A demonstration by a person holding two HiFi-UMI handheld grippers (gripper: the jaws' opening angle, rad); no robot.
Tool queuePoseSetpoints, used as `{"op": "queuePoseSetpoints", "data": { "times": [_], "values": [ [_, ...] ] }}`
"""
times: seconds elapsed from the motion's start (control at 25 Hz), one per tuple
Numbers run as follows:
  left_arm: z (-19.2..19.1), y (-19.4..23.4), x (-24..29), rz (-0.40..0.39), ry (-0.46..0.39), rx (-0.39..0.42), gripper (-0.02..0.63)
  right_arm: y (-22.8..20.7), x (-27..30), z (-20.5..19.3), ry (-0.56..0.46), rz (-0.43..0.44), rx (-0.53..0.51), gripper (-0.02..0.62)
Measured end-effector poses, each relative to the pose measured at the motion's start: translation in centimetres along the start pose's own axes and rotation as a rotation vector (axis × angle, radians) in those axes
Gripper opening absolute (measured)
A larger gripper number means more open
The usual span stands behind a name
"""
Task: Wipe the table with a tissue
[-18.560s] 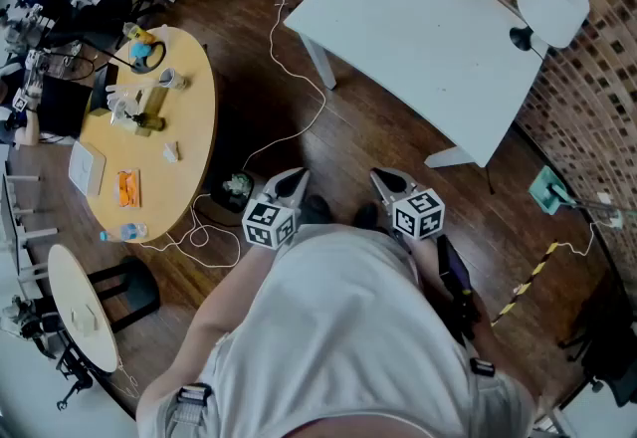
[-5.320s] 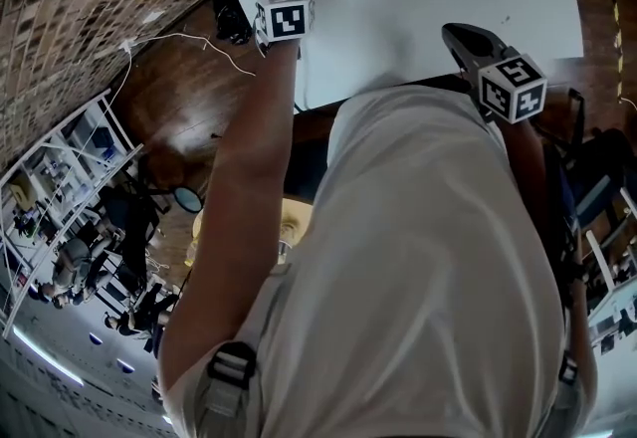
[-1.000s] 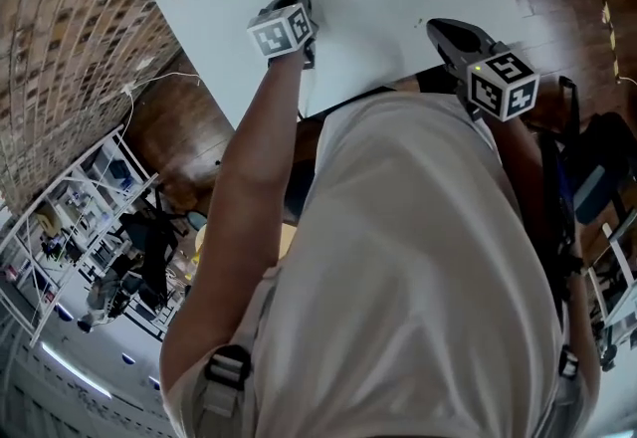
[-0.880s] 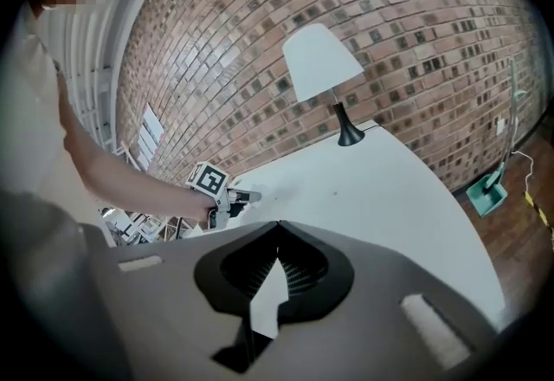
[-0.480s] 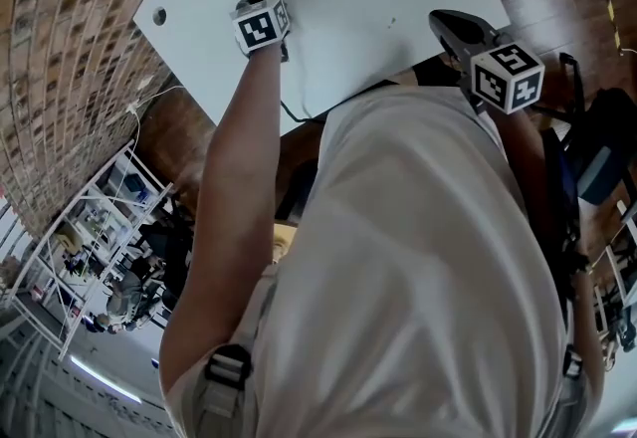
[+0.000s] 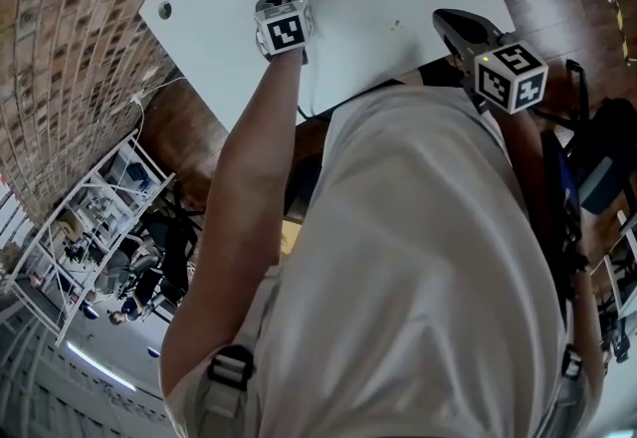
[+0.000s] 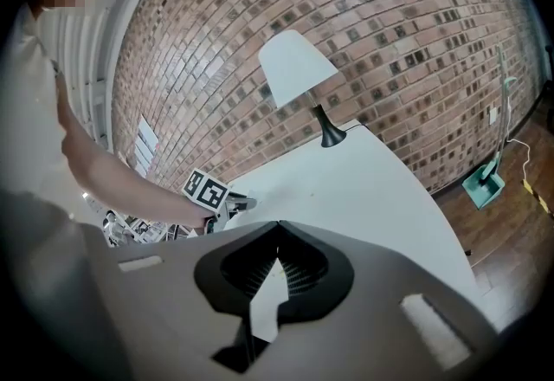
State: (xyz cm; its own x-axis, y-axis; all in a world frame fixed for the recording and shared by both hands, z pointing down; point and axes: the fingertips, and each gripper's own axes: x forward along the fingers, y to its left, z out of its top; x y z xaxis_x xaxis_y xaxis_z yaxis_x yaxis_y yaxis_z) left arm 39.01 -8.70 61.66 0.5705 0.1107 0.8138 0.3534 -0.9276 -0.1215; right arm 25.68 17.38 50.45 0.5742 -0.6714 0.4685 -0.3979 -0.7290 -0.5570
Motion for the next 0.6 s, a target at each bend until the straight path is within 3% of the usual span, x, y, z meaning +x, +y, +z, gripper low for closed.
{"op": "queuePoseSetpoints", "data": {
  "times": [0.6],
  "values": [
    [0.8,-4.2,-1.3,-0.029,-0.027,-0.109,0.04,-1.3,0.1,0.4,0.011,0.04,-0.005,0.008]
  ]
}}
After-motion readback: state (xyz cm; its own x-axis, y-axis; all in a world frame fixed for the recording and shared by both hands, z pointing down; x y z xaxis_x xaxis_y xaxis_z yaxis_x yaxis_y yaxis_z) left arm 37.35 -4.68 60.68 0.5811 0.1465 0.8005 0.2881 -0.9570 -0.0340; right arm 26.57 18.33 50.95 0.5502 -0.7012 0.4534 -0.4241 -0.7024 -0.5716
